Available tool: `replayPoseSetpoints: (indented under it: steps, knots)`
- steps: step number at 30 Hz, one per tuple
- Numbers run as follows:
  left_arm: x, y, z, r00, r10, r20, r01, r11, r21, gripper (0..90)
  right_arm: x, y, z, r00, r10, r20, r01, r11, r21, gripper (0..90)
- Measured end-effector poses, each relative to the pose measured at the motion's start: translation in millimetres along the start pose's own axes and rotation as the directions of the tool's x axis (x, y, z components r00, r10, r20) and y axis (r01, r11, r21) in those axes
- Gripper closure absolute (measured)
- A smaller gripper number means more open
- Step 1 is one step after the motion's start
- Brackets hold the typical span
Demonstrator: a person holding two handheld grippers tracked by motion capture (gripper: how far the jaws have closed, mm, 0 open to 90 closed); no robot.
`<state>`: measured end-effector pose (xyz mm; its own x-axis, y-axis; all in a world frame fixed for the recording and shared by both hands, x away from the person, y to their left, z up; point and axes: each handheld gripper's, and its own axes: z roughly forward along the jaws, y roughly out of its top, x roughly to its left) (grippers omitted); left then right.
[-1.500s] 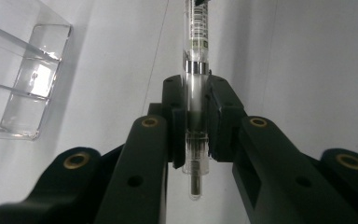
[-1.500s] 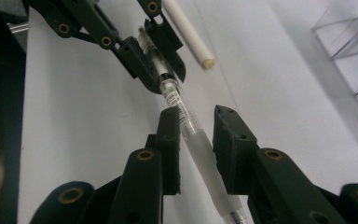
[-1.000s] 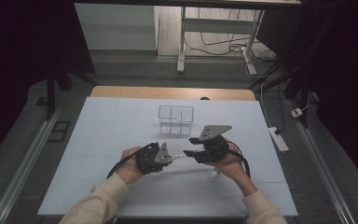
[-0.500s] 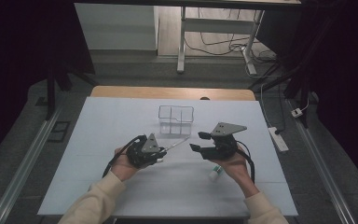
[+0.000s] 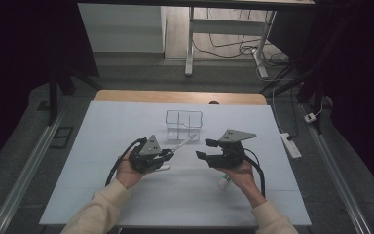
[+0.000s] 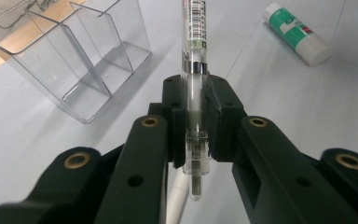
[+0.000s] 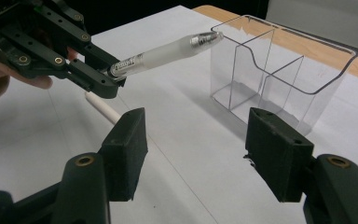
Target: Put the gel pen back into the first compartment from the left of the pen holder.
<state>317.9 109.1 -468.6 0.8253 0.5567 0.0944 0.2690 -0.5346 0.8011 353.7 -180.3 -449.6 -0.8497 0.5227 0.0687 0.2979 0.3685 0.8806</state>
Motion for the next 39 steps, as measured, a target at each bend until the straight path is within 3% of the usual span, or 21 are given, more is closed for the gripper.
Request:
replayPoseSetpoints:
  steps: [13,27,39]
  knots:
    - [-7.6,3.8,7.1,0.9998,-0.012,0.017,0.013,0.9984,-0.055,78.9,3.3,-0.4,2.3,0.9995,0.026,-0.02,-0.027,0.998,-0.057,38.7]
    - [-15.6,5.2,17.5,0.9994,-0.012,0.031,0.014,0.9979,-0.063,78.8,5.2,-0.4,6.6,0.9961,0.075,-0.046,-0.08,0.99,-0.119,44.0]
    - [-23.8,5.2,25.8,0.9993,0.026,0.026,-0.025,0.9992,-0.032,78.7,5.0,-0.6,7.7,0.9916,0.11,-0.069,-0.119,0.981,-0.155,57.8]
